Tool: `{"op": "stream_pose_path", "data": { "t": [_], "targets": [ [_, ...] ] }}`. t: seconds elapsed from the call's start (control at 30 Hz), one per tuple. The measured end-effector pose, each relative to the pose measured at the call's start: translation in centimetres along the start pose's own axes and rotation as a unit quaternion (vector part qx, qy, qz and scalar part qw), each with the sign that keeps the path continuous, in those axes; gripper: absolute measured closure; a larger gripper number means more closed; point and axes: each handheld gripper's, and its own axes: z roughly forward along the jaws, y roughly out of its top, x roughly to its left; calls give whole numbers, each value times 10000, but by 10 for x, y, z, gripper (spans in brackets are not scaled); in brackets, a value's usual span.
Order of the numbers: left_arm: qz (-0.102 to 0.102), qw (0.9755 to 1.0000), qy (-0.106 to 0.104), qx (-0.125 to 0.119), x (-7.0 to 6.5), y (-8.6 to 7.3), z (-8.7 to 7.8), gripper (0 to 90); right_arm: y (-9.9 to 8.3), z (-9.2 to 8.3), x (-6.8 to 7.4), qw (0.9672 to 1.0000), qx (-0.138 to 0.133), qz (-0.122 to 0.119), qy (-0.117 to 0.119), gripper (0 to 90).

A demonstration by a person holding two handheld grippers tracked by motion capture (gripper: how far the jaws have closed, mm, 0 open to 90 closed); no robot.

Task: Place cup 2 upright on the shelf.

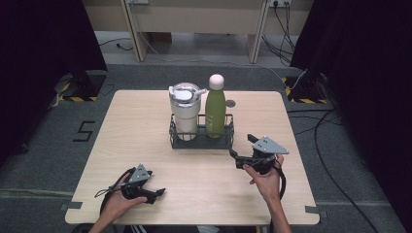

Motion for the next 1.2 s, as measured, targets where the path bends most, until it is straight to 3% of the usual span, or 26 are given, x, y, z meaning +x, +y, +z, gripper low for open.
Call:
{"op": "stream_pose_path", "data": {
  "t": [0.43,0.9,1.2],
  "targets": [
    [0,10000,1,0,0,0,0,135,-16,-13,2,9998,205,-73,39,151],
    [-3,10000,0,-2,0,0,0,135,-38,-25,1,9993,348,92,124,151],
    [-4,10000,-1,-3,0,0,0,135,-53,-29,2,9981,609,84,94,151]
  ]
}}
